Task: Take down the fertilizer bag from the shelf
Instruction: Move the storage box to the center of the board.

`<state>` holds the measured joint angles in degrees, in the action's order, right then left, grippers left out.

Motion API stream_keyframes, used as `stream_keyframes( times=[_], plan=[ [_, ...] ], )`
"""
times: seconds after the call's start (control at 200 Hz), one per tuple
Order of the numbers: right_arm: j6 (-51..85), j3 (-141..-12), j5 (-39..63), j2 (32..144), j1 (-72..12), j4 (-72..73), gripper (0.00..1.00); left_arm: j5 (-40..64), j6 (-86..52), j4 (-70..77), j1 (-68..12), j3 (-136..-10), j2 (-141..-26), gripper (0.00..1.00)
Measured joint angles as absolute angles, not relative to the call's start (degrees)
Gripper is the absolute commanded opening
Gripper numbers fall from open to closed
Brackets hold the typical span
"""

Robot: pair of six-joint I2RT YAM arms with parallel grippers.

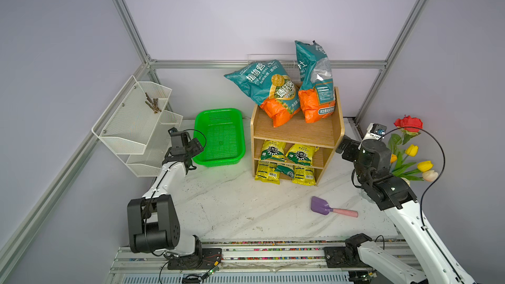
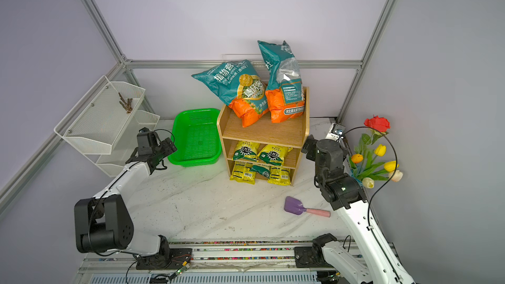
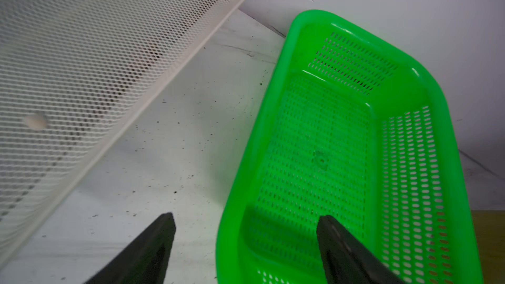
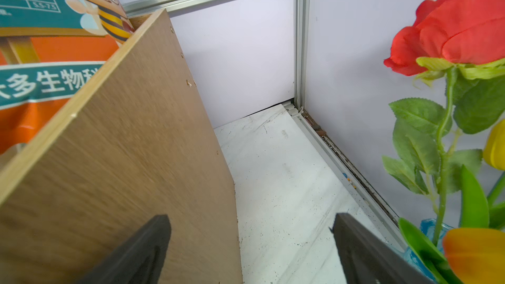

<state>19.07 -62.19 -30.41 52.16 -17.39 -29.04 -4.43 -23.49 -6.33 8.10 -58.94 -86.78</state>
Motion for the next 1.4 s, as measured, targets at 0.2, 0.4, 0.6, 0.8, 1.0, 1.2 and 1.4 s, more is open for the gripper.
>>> stream_keyframes(
  times=[0.2, 0.4, 0.6, 0.8, 1.0, 1.2, 1.4],
  plan=[
    [19.27, -62.33, -30.35, 52.16, -17.43, -29.47, 1.0, -0.51, -20.23, -8.49, 8.25, -63.77, -96.4, 0.62],
    [19.0, -62.5, -30.35, 52.14, -17.67, -30.13, 1.0, 0.69, -19.31, -11.11, 8.4, -65.3, -100.64, 0.18],
    [18.74, -62.63, -30.3, 52.4, -17.69, -30.11, 1.0, 3.25, -17.58, -15.68, 7.2, -66.35, -99.44, 0.15],
    [18.33, -63.68, -30.09, 53.19, -17.69, -31.03, 1.0, -2.39, -17.3, -21.12, 0.75, -65.17, -87.66, 0.15],
    [16.16, -69.17, -30.94, 56.93, -17.58, -34.79, 1.0, -5.89, -20.91, -25.98, -4.25, -53.8, -65.45, 0.16],
    [10.37, -80.07, -29.52, 60.84, -17.56, -34.65, 0.99, -6.98, -27.97, -30.37, -4.75, -46.06, -54.22, 0.16],
    [8.03, -94.3, -18.33, 68.88, -22.55, -28.45, 1.0, -6.68, -32.25, -30.81, -4.91, -42.87, -50.89, 0.17]
  ],
)
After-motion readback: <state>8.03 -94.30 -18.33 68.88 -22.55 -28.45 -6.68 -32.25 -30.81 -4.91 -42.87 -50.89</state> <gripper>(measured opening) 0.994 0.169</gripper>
